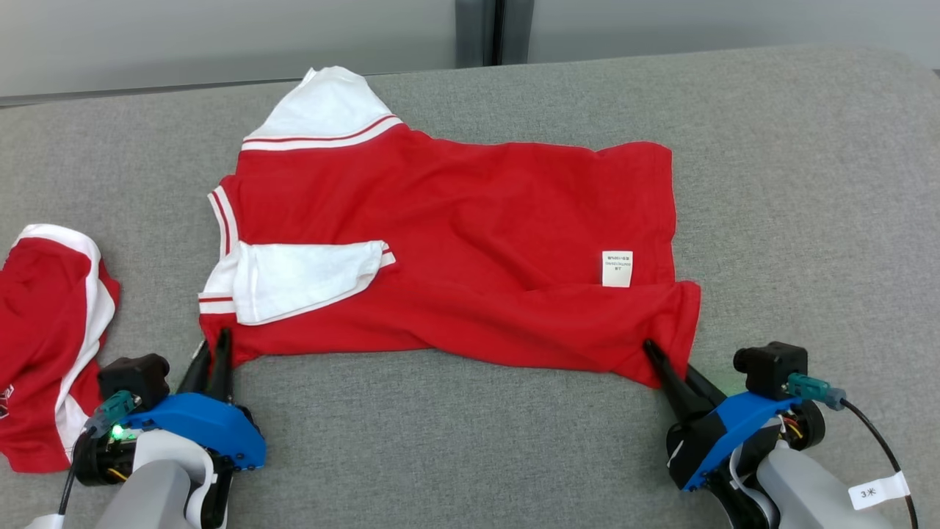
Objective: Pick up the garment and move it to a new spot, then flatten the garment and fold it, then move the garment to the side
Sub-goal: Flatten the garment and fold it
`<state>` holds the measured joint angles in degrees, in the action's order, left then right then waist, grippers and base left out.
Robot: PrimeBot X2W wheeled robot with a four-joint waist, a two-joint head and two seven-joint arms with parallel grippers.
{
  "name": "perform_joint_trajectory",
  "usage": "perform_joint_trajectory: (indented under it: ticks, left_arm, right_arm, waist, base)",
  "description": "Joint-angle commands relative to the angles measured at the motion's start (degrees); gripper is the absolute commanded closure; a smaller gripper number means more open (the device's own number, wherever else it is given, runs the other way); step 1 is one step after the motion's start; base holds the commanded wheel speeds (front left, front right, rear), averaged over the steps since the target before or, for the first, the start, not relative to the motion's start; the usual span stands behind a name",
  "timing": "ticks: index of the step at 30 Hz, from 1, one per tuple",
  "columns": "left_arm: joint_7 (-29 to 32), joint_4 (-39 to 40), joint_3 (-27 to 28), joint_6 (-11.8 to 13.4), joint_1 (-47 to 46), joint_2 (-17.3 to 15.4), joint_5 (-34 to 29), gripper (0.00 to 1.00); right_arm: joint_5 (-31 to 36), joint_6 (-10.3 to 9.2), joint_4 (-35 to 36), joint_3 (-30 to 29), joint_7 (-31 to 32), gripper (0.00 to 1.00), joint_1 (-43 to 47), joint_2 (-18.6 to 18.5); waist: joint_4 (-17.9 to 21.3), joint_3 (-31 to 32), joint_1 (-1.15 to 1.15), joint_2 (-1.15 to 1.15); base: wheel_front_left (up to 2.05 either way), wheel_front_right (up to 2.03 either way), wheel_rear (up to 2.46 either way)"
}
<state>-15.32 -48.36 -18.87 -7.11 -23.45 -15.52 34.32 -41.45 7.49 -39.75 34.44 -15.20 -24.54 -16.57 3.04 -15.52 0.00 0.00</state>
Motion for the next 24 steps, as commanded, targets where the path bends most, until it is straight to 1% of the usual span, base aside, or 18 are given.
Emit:
perform_joint_trajectory:
  ticks: [1, 4, 6, 16, 19, 24]
  left_arm:
    - [0.40, -1.15, -0.66, -0.51, 0.45, 0.68, 0.67, 1.00]
    - [0.30, 0.15, 0.31, -0.51, 0.98, 0.89, 1.68, 1.00]
    - [0.27, 1.91, 0.41, -0.52, 1.80, 1.03, 1.69, 1.00]
    - [0.20, 13.32, 2.19, -0.54, 10.17, 2.24, 0.59, 1.00]
    - [0.20, 16.79, 2.33, 0.44, 13.81, 2.91, -0.09, 1.00]
    - [0.19, 21.86, 3.49, 1.35, 20.22, 2.34, 0.05, 1.00]
  right_arm:
    - [-0.12, 0.01, -0.03, -0.94, 0.12, 1.00, -0.22, 0.14]
    - [-0.95, 0.01, 0.47, -2.26, 0.08, 1.00, 1.14, -0.54]
    - [-1.11, 0.01, 0.99, -3.19, 0.07, 1.00, 1.92, -1.74]
    - [-0.30, 0.01, 7.45, -6.84, 0.06, 1.00, 8.52, -6.63]
    - [0.01, 0.01, 9.39, -7.62, 0.07, 1.00, 11.32, -7.49]
    - [0.17, 0.01, 12.76, -8.55, 0.07, 1.00, 16.90, -8.53]
  waist:
    - [0.16, 0.51, 0.00, 0.00]
    - [0.45, 1.61, 0.00, 0.00]
    - [0.50, 2.34, 0.00, 0.00]
    - [0.39, 5.87, 0.00, 0.00]
    - [0.25, 7.04, 0.00, 0.00]
    - [-0.53, 8.74, 0.00, 0.00]
  base:
    - [0.00, 0.00, 0.00]
    - [0.00, 0.00, 0.00]
    - [0.00, 0.00, 0.00]
    - [0.00, 0.00, 0.00]
    - [0.00, 0.00, 0.00]
    - [0.00, 0.00, 0.00]
